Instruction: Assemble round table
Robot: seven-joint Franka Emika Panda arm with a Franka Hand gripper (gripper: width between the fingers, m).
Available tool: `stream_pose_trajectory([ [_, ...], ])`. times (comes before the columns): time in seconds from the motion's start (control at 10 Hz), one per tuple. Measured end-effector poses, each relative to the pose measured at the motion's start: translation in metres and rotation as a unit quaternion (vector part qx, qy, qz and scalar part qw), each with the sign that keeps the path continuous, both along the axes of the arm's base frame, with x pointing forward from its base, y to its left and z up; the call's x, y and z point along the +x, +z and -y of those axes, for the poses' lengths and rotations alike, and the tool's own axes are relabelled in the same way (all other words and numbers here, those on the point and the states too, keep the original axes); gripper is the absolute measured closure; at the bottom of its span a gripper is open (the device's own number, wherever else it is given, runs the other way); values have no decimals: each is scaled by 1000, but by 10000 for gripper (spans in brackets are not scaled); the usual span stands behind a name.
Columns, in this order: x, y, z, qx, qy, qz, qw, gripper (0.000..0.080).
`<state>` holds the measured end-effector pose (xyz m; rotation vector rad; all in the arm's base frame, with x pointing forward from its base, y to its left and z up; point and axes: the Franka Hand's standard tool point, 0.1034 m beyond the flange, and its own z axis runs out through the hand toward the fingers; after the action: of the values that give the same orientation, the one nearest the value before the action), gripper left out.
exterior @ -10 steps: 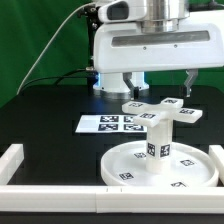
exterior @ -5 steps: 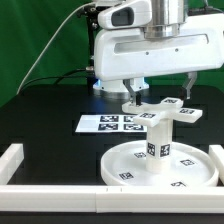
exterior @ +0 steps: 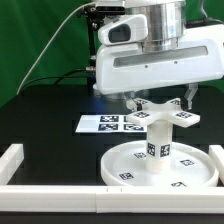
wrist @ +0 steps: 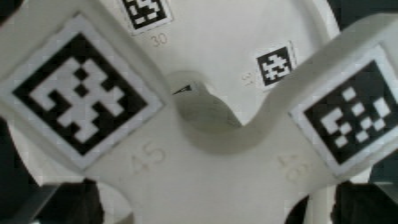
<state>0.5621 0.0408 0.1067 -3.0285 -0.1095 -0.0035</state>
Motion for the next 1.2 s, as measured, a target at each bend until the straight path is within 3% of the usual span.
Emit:
stream_pose_trajectory([
  [0.2,0,0,1,0,-13,-1,1000,364],
  [0.4,0,0,1,0,-14,-1,1000,363],
  [0.6,0,0,1,2,-107,-9,994,363],
  [0.8,-1,-1,1,10,-290,-12,957,363],
  [1.1,1,-1,2,37,-502,-19,864,361],
  [1.2,1,-1,2,38,-512,-18,858,361],
])
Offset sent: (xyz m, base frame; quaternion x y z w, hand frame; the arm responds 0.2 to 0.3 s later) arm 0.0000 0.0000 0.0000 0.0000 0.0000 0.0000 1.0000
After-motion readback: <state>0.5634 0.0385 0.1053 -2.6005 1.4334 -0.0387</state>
